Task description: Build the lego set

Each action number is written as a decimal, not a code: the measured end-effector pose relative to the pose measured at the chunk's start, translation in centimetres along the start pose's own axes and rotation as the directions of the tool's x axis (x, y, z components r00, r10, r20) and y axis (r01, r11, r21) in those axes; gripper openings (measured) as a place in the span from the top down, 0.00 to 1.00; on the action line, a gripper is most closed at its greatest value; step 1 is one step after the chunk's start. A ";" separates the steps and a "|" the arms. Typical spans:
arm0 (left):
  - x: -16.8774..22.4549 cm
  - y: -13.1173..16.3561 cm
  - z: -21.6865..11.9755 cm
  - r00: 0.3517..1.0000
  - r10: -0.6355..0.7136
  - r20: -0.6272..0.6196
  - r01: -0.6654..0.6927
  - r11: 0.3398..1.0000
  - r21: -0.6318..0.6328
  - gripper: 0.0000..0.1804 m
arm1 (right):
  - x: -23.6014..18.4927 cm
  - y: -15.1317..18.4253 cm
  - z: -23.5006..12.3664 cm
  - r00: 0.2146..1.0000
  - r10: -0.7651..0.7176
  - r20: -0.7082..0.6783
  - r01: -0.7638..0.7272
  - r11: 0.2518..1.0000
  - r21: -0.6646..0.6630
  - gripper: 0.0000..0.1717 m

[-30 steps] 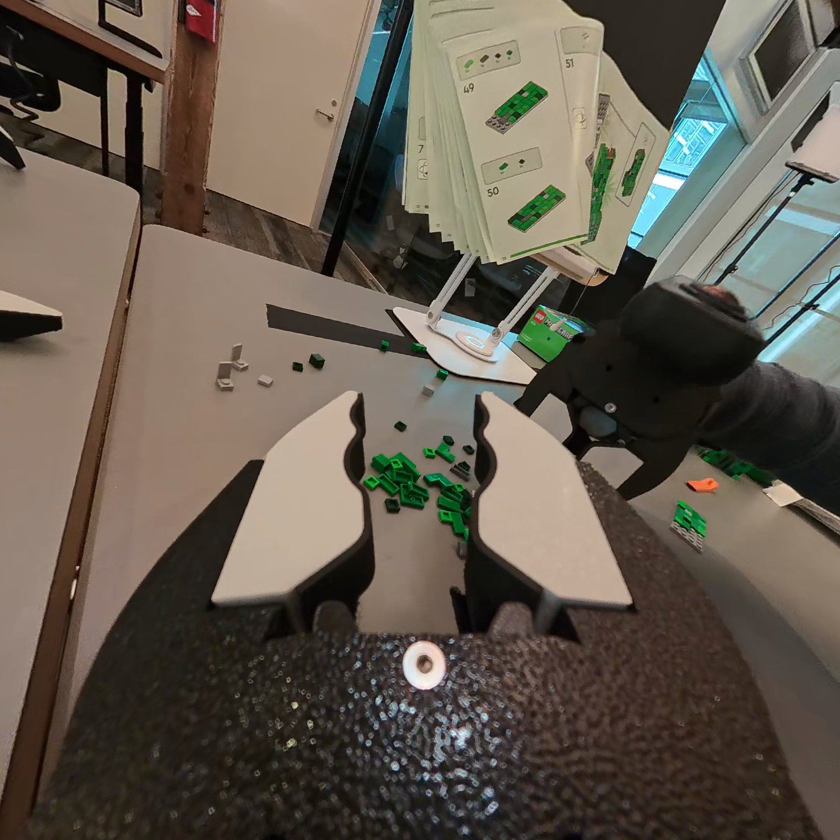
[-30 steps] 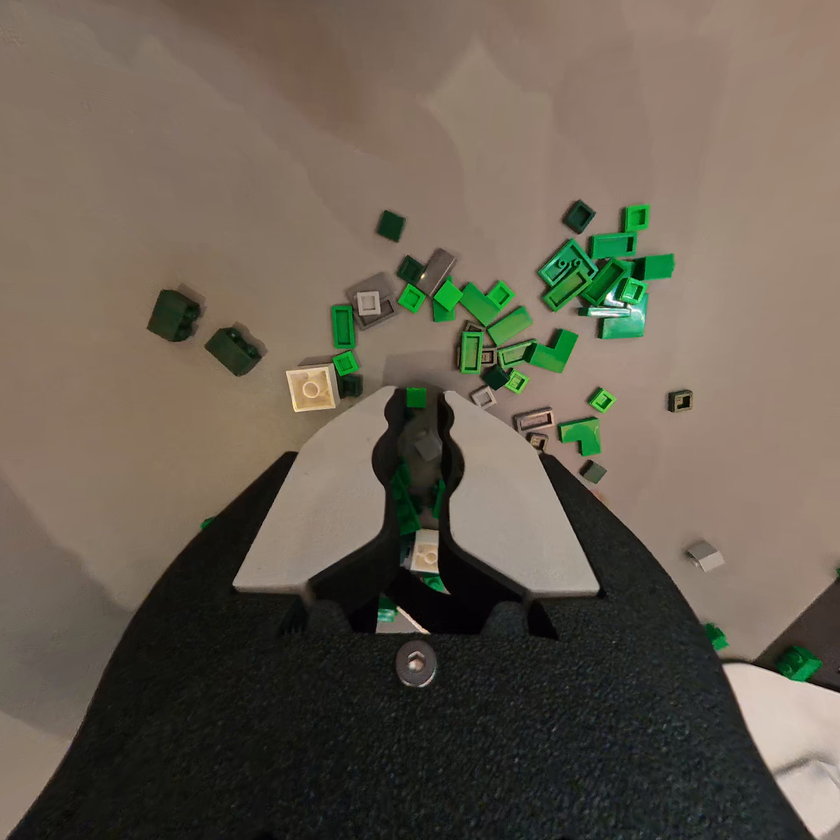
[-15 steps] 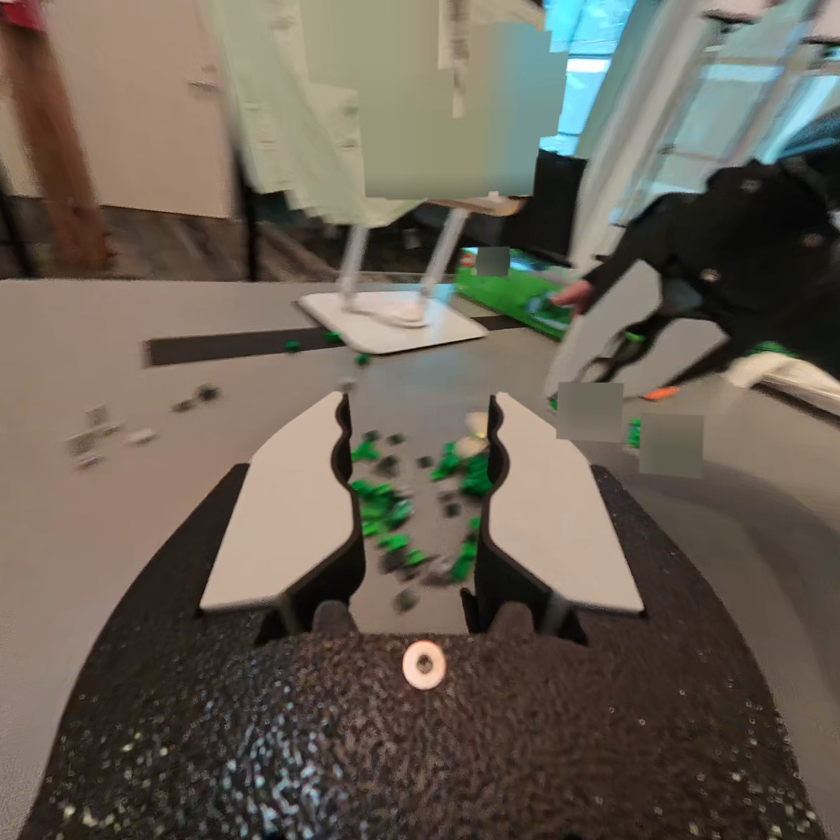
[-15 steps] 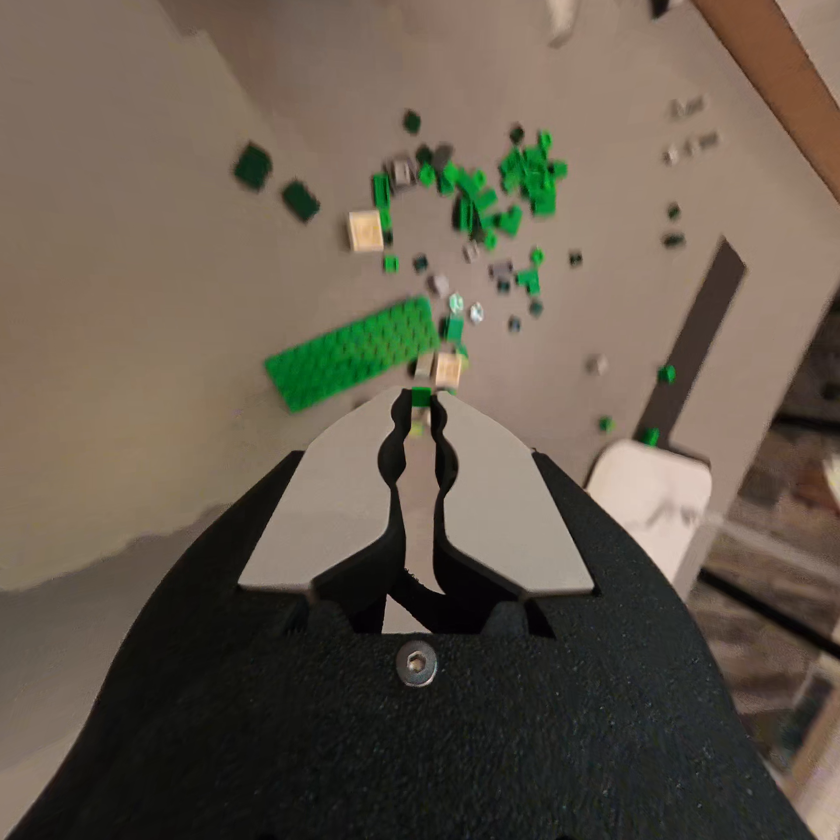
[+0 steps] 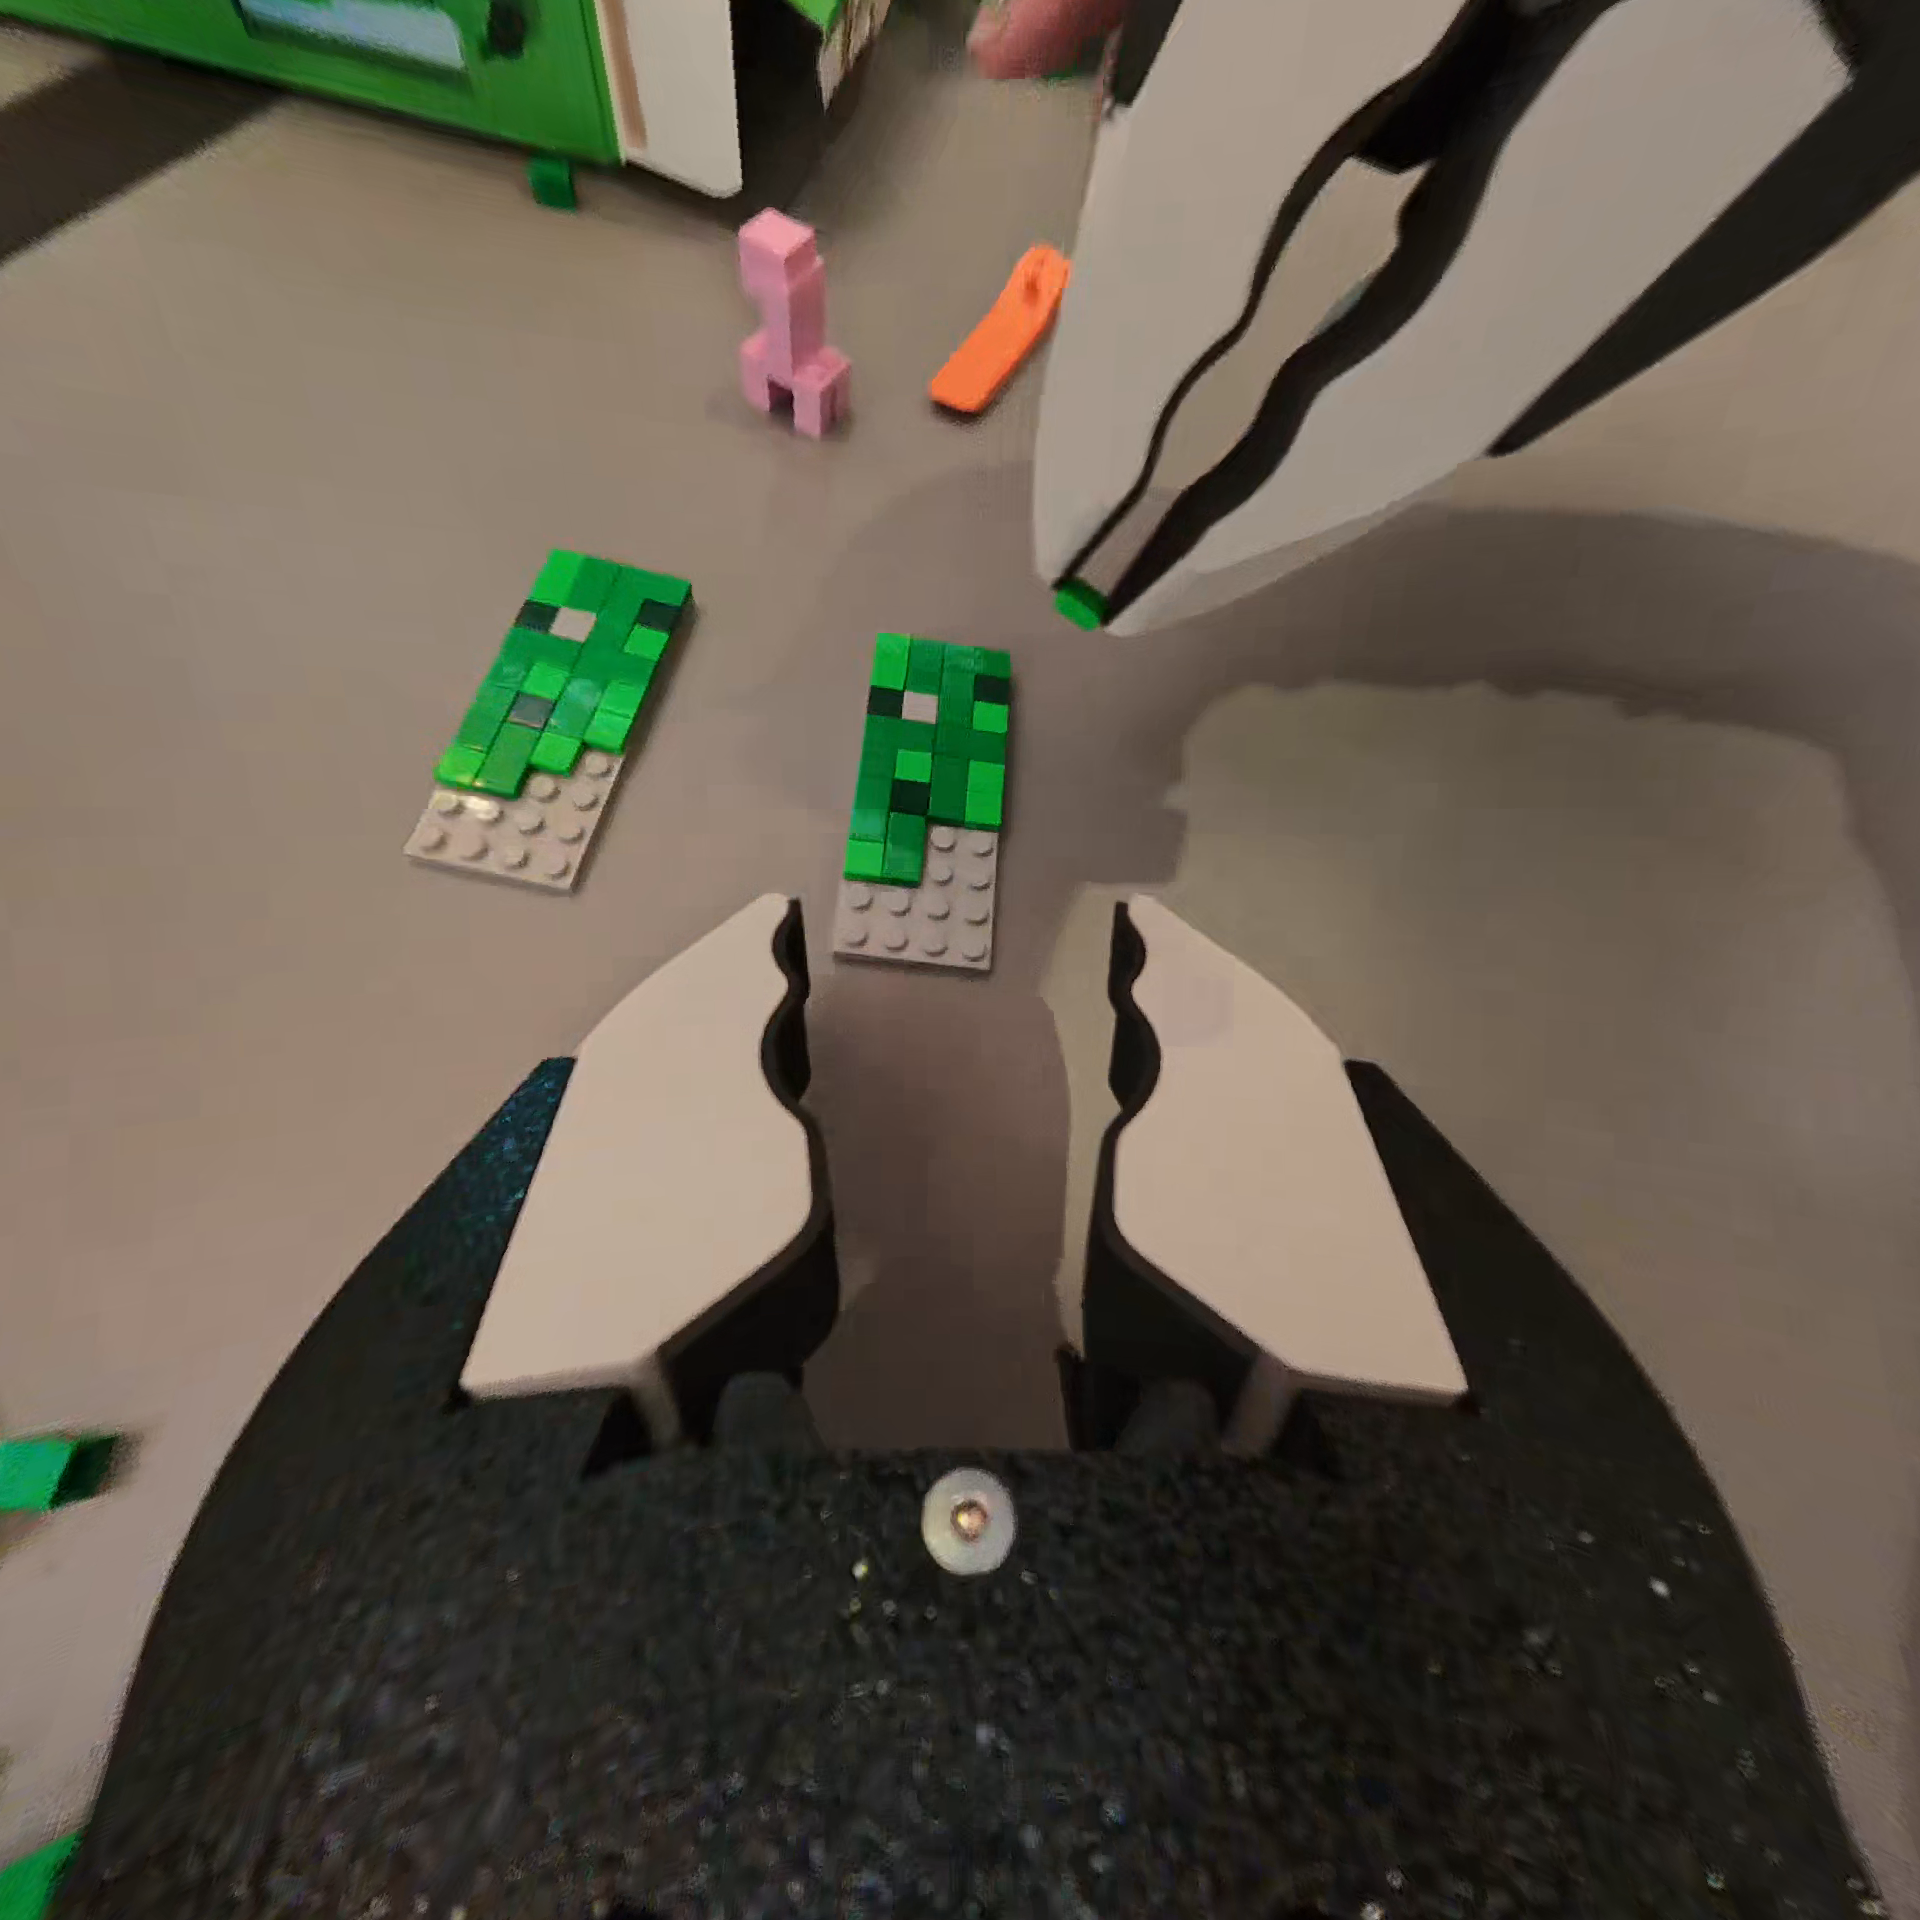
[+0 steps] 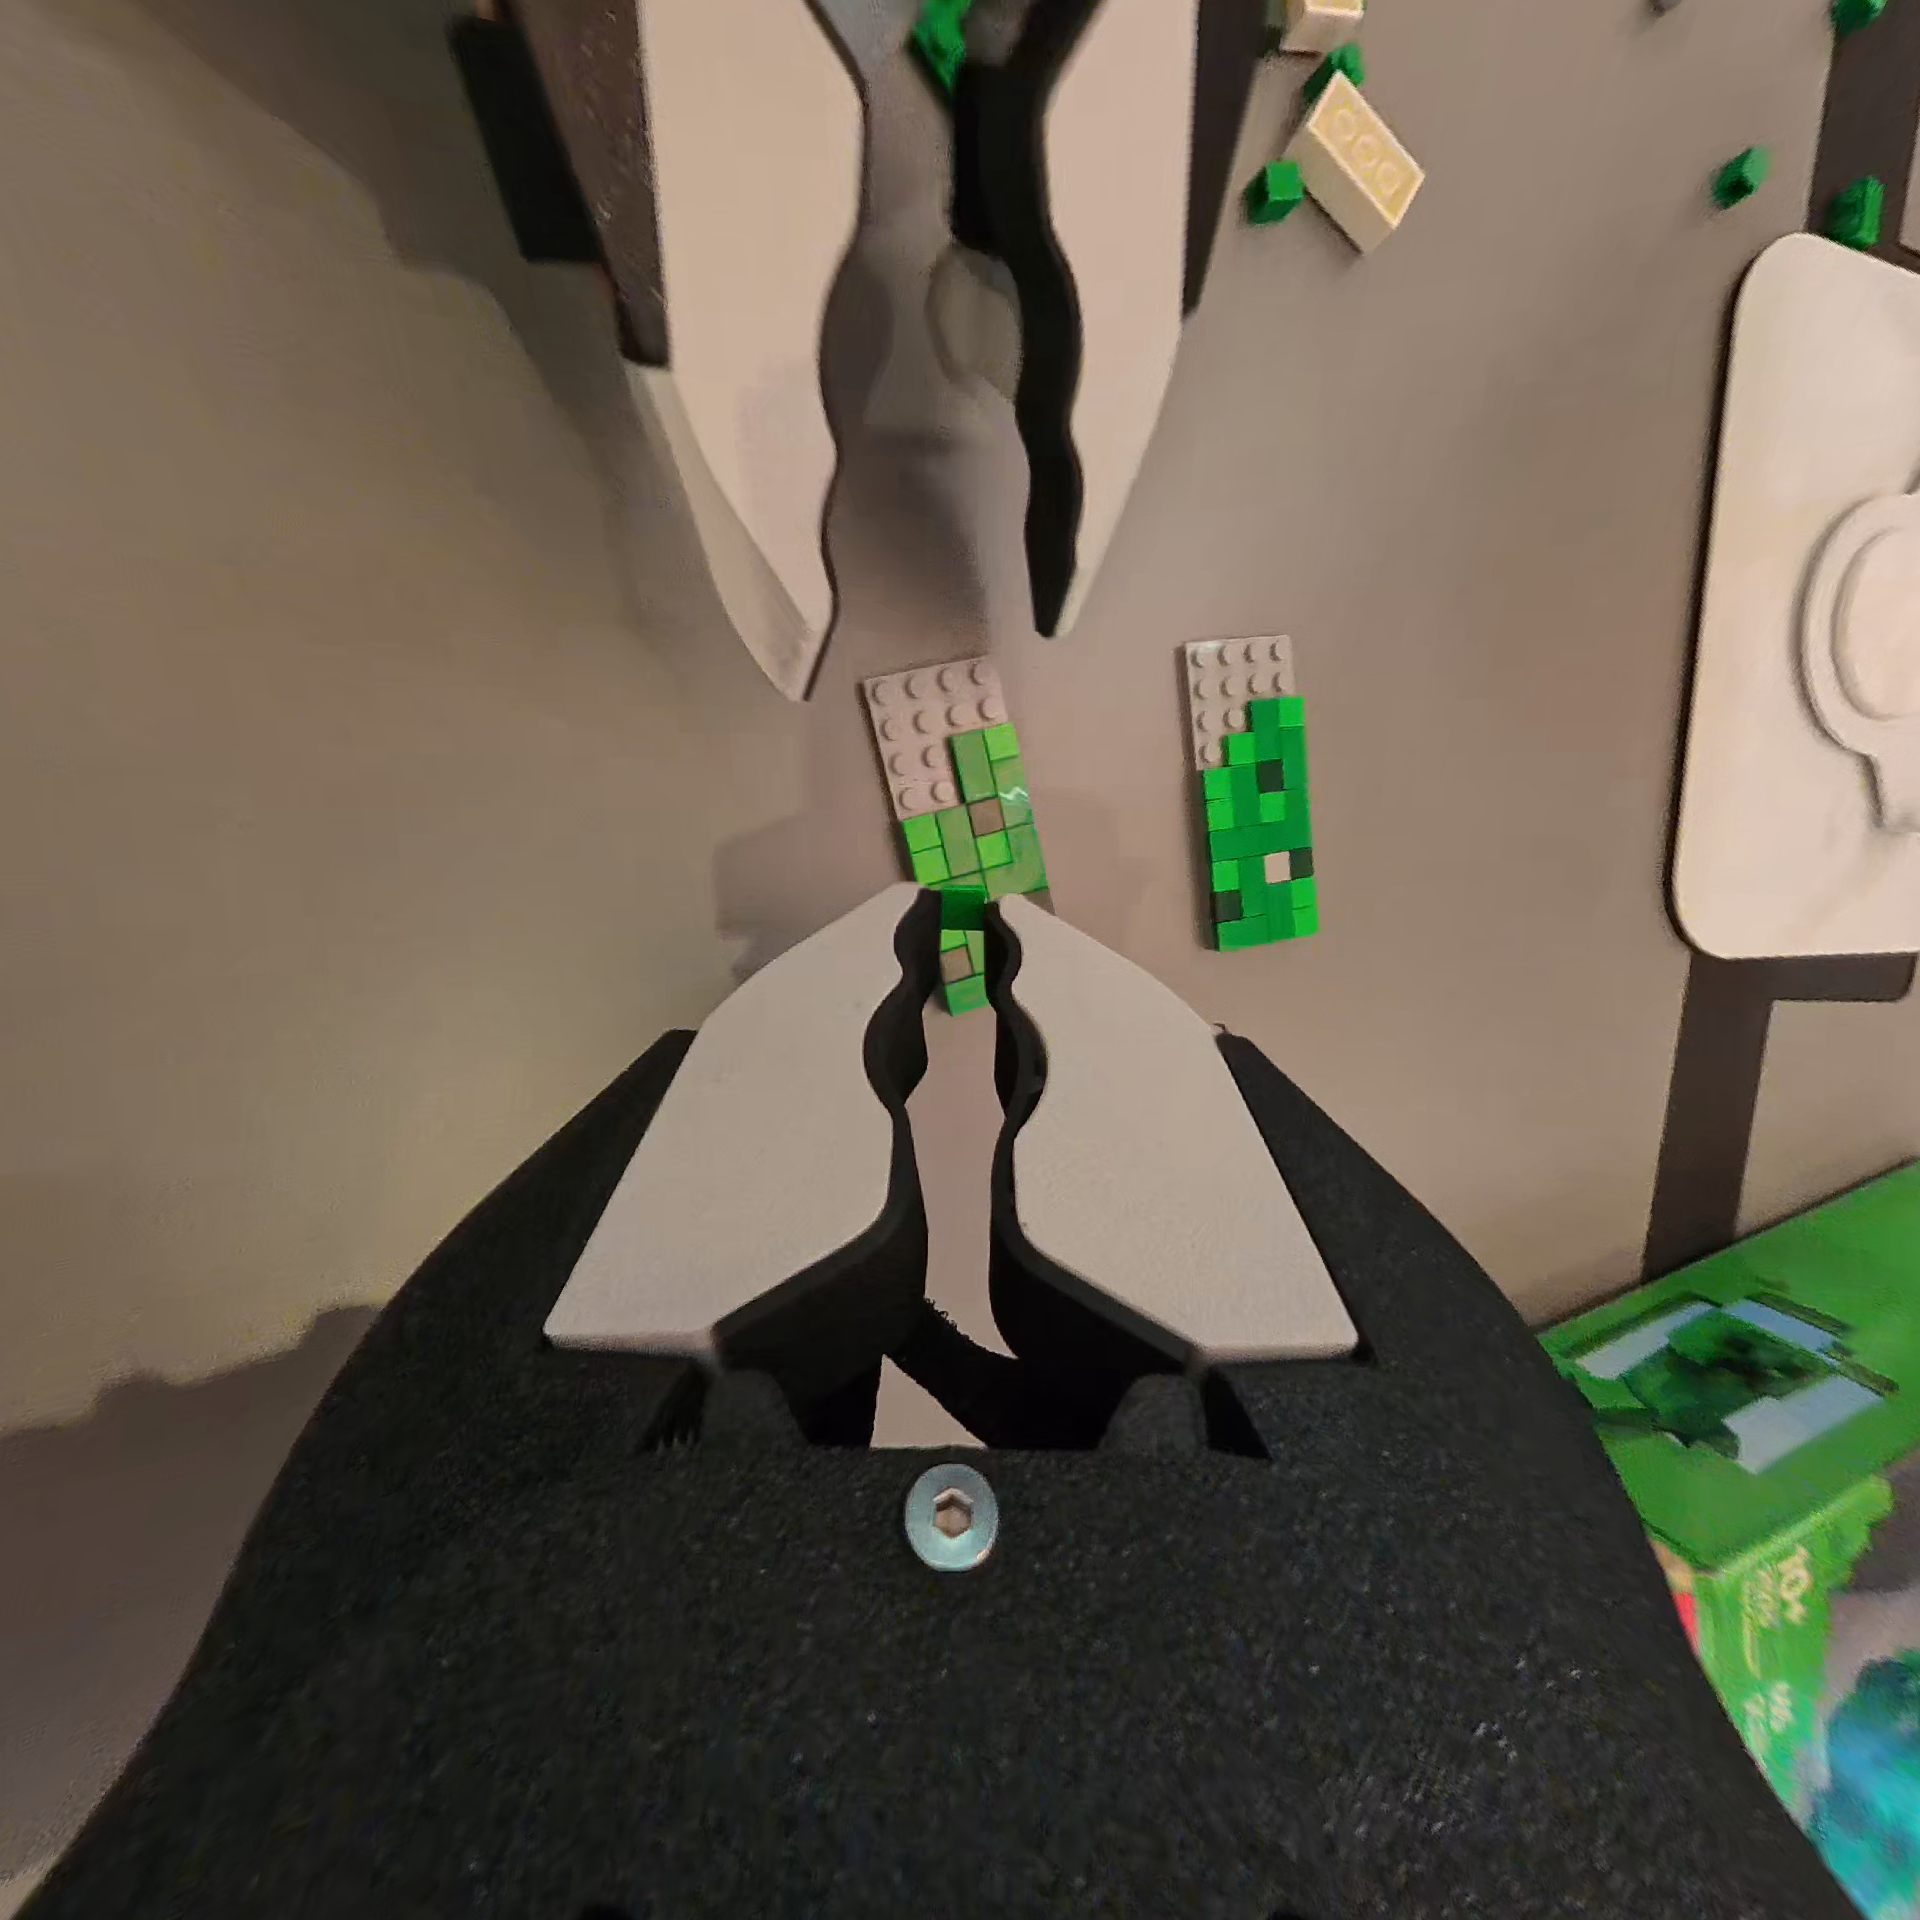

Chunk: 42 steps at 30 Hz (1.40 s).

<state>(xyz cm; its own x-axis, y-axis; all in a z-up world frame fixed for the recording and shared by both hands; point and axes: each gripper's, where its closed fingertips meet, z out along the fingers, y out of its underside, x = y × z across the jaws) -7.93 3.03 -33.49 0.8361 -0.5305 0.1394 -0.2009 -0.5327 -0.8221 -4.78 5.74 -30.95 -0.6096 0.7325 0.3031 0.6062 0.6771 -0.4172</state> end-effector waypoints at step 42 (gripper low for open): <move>1.4 0.7 1.7 0.960 0.279 0.011 -0.276 0.955 -0.112 0.83 | -2.6 -0.5 3.4 0.988 -0.151 0.043 0.146 0.984 0.103 0.96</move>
<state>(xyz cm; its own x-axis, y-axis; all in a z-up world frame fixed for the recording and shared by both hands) -6.07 3.07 -34.79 0.7527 -0.6505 -0.1014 -0.4797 -0.4363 -0.7613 -5.21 3.26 -34.48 -0.7157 0.6178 0.3257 0.4547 0.7662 -0.4542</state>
